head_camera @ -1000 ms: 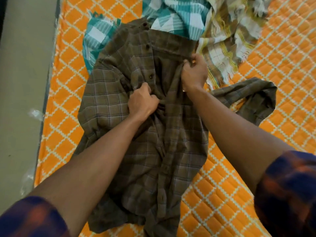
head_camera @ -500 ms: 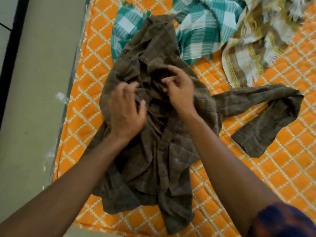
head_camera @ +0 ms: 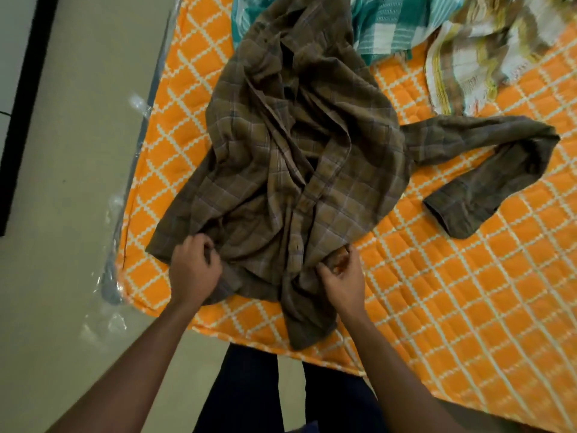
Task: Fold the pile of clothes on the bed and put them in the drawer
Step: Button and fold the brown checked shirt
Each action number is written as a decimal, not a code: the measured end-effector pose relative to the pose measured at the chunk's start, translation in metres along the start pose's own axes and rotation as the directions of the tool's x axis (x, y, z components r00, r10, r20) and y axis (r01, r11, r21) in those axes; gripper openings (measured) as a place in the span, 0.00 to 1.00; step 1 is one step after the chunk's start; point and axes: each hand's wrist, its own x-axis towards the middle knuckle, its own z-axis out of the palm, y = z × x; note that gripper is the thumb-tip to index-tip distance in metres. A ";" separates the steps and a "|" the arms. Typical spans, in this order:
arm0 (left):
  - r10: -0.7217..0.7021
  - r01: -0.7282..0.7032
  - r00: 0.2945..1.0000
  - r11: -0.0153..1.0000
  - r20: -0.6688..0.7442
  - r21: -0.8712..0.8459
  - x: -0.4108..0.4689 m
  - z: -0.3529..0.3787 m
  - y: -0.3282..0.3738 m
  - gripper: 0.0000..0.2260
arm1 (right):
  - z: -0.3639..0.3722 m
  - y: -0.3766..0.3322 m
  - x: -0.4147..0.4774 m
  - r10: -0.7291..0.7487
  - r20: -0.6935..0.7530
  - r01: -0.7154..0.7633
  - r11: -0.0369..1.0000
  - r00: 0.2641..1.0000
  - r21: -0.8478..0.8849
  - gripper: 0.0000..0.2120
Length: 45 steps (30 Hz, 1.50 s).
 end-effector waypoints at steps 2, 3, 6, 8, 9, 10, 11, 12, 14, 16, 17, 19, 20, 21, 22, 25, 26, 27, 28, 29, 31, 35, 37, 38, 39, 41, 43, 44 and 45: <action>0.071 -0.071 0.997 0.998 0.033 -0.004 0.011 -0.008 -0.004 0.04 | 0.001 -0.004 0.001 -0.034 0.001 0.034 0.998 0.999 -0.061 0.25; 0.068 -0.068 0.997 0.998 0.031 -0.005 0.016 -0.013 -0.007 0.04 | 0.000 -0.006 0.001 -0.048 -0.015 0.047 0.995 0.999 -0.085 0.21; -0.066 0.066 0.996 0.998 -0.053 -0.012 0.023 -0.037 -0.026 0.07 | -0.013 0.001 0.004 -0.082 -0.117 0.074 0.995 0.990 -0.066 0.14; -0.163 0.168 0.976 0.985 -0.148 0.024 0.018 -0.058 -0.046 0.08 | -0.027 0.013 0.002 -0.059 -0.153 0.057 0.998 0.986 -0.015 0.20; -0.209 0.224 0.962 0.972 -0.175 0.071 0.014 -0.068 -0.057 0.08 | -0.034 0.018 -0.003 -0.061 -0.159 0.063 0.998 0.985 0.007 0.21; -0.260 0.285 0.948 0.950 -0.181 0.127 0.010 -0.077 -0.068 0.08 | -0.042 0.023 -0.011 -0.076 -0.157 0.080 0.997 0.985 0.021 0.20; -0.318 0.346 0.933 0.921 -0.171 0.176 0.005 -0.084 -0.080 0.07 | -0.049 0.031 -0.018 -0.089 -0.158 0.094 0.995 0.983 0.021 0.19; -0.376 0.402 0.914 0.891 -0.154 0.211 0.000 -0.090 -0.092 0.06 | -0.055 0.035 -0.027 -0.085 -0.159 0.089 0.996 0.984 0.018 0.19; -0.464 0.479 0.878 0.837 -0.121 0.265 -0.009 -0.096 -0.113 0.06 | -0.062 0.042 -0.045 -0.064 -0.163 0.062 0.998 0.984 -0.018 0.19; -0.482 0.493 0.868 0.807 -0.119 0.326 -0.019 -0.094 -0.127 0.06 | -0.065 0.047 -0.061 -0.039 -0.096 0.022 0.984 0.995 -0.176 0.18; -0.444 0.465 0.885 0.815 -0.143 0.347 -0.024 -0.089 -0.131 0.07 | -0.065 0.048 -0.065 -0.002 -0.020 -0.005 0.936 1.000 -0.351 0.18; -0.289 0.358 0.929 0.862 -0.231 0.360 -0.034 -0.080 -0.127 0.13 | -0.068 0.044 -0.070 0.151 0.123 -0.009 0.667 0.981 -0.745 0.18; -0.191 0.276 0.948 0.888 -0.253 0.367 -0.036 -0.077 -0.117 0.15 | -0.071 0.034 -0.072 0.196 0.137 0.016 0.521 0.971 -0.853 0.16; -0.087 0.180 0.964 0.908 -0.250 0.379 -0.037 -0.072 -0.103 0.16 | -0.074 0.020 -0.072 0.194 0.123 0.033 0.411 0.973 -0.911 0.14; 0.011 0.077 0.975 0.920 -0.221 0.385 -0.032 -0.068 -0.085 0.16 | -0.076 0.001 -0.070 0.149 0.088 0.031 0.350 0.985 -0.936 0.15; 0.082 -0.074 0.996 0.960 -0.018 0.269 -0.012 -0.043 -0.026 0.18 | -0.069 -0.058 -0.048 -0.098 -0.013 0.029 0.416 0.995 -0.909 0.27; 0.000 -0.016 0.997 0.976 0.073 0.218 -0.004 -0.033 -0.011 0.23 | -0.061 -0.082 -0.035 -0.174 -0.015 0.072 0.479 0.985 -0.875 0.27; -0.082 0.054 0.987 0.978 0.135 0.202 0.002 -0.023 0.001 0.28 | -0.048 -0.102 -0.015 -0.221 0.023 0.143 0.547 0.975 -0.825 0.24; -0.116 0.085 0.982 0.975 0.146 0.206 0.008 -0.016 0.010 0.32 | -0.034 -0.119 0.006 -0.252 0.089 0.233 0.628 0.964 -0.742 0.20; -0.109 0.085 0.988 0.975 0.110 0.203 0.013 -0.012 0.017 0.32 | -0.017 -0.135 0.028 -0.271 0.151 0.305 0.725 0.951 -0.618 0.17; -0.044 0.044 0.999 0.981 0.000 0.189 0.023 -0.008 0.027 0.29 | 0.015 -0.161 0.075 -0.348 0.173 0.387 0.864 0.922 -0.322 0.26; 0.021 -0.053 0.990 0.974 0.141 0.221 0.027 0.006 0.042 0.25 | 0.048 -0.217 0.150 -0.407 0.010 0.404 0.902 0.913 -0.153 0.40; 0.019 -0.086 0.975 0.952 0.224 0.293 0.015 0.014 0.046 0.26 | 0.053 -0.241 0.173 -0.365 -0.022 0.355 0.915 0.931 -0.190 0.39; 0.011 -0.090 0.968 0.947 0.251 0.307 0.007 0.017 0.047 0.26 | 0.053 -0.250 0.179 -0.343 -0.023 0.332 0.920 0.939 -0.208 0.36; 0.006 -0.091 0.964 0.946 0.265 0.312 0.001 0.019 0.047 0.25 | 0.052 -0.254 0.183 -0.323 -0.012 0.312 0.923 0.946 -0.226 0.31; 0.025 -0.116 0.963 0.938 0.269 0.327 -0.011 0.024 0.046 0.19 | 0.047 -0.254 0.188 -0.322 0.024 0.317 0.911 0.946 -0.265 0.19; 0.099 -0.201 0.953 0.913 0.285 0.355 -0.018 0.031 0.043 0.12 | 0.044 -0.246 0.192 -0.355 0.019 0.345 0.892 0.935 -0.291 0.12; 0.131 -0.237 0.945 0.905 0.299 0.353 -0.019 0.032 0.042 0.10 | 0.044 -0.240 0.194 -0.371 -0.009 0.354 0.893 0.929 -0.279 0.12; 0.147 -0.247 0.941 0.913 0.304 0.326 -0.019 0.031 0.040 0.10 | 0.043 -0.235 0.195 -0.386 -0.051 0.360 0.894 0.921 -0.266 0.13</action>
